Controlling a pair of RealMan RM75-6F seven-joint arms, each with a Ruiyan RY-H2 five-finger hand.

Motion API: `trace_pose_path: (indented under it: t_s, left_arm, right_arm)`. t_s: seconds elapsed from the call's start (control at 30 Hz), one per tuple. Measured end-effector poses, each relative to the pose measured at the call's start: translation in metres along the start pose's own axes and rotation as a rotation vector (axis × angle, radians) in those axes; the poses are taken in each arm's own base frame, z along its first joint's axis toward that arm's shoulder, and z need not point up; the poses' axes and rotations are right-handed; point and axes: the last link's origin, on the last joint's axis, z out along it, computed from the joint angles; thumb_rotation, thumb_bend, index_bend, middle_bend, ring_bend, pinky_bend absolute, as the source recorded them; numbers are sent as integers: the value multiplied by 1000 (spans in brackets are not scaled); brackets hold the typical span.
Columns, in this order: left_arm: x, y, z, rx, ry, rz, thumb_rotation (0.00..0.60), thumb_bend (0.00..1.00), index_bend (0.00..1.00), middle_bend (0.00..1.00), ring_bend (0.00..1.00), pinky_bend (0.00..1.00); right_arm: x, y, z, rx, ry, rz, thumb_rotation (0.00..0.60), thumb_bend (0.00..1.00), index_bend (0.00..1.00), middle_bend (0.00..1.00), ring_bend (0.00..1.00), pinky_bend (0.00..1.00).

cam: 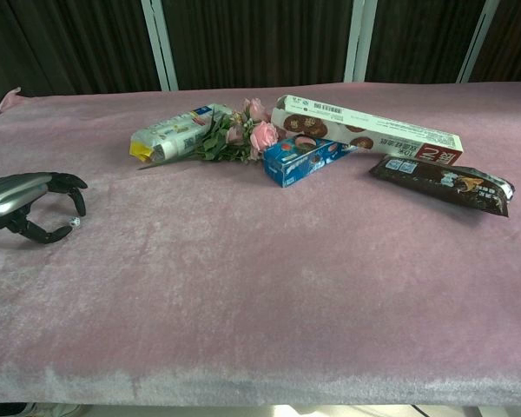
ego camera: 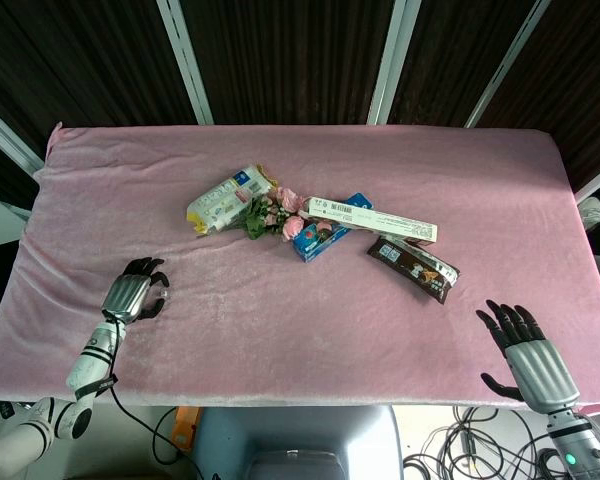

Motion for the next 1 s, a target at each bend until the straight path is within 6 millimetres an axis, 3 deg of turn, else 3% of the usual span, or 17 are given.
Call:
trace_pose_path:
  t_s: [0.4,0.73,1.0]
  left_arm:
    - [-2,1,2,-1,-5,17,600,396,499,145,83,111]
    - [-3,3,6,-2,16,22,600,397,623,196,106,118]
    - [7,11,0,-42,66,-3,600,399,631,203,107,117]
  right_arm:
    - [5,3,-3,-15,29,6,600,335,0,0,0,0]
    - [13,7,-7,-19,65,18,600,335,0,0,0,0]
    - [10,5,-5,-12,55,15,600,335,0,0,0,0]
